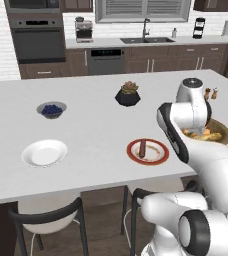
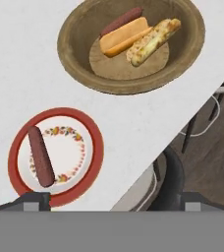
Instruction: Place one bun and one sausage from the bowl on each plate.
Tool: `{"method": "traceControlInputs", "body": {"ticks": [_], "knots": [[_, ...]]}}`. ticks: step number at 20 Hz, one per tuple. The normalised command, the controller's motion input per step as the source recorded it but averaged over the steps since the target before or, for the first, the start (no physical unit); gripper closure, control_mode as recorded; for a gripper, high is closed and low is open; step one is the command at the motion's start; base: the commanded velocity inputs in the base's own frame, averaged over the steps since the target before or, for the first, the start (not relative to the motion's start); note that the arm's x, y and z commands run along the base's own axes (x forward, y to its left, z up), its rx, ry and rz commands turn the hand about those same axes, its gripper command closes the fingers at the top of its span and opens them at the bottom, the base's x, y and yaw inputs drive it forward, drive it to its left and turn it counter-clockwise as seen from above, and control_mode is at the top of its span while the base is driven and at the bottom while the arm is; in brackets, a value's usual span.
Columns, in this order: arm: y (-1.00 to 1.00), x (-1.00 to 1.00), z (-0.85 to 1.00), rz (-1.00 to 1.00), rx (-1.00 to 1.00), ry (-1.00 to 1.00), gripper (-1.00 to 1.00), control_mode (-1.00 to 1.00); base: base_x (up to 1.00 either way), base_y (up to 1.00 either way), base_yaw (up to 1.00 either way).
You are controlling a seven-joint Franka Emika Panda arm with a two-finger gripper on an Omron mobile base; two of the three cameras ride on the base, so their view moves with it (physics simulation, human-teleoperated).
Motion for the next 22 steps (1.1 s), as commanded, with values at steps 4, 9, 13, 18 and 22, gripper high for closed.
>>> {"method": "traceControlInputs", "body": {"ticks": [4, 9, 13, 18, 22], "knots": [[-0.91, 0.08, 0.16, -0.01, -0.01, 0.00, -1.00, -1.00, 0.00, 0.00, 0.00], [-1.00, 0.36, 0.08, -0.04, 0.00, 0.02, -1.00, -1.00, 0.00, 0.00, 0.00], [-0.92, 0.58, 0.00, -0.10, 0.00, 0.10, -1.00, -1.00, 0.00, 0.00, 0.00], [-0.60, 0.68, -0.20, -0.14, 0.00, 0.22, -1.00, -1.00, 0.00, 0.00, 0.00], [-0.44, 0.42, -0.36, -0.14, 0.00, 0.22, -1.00, -1.00, 0.00, 0.00, 0.00]]}}
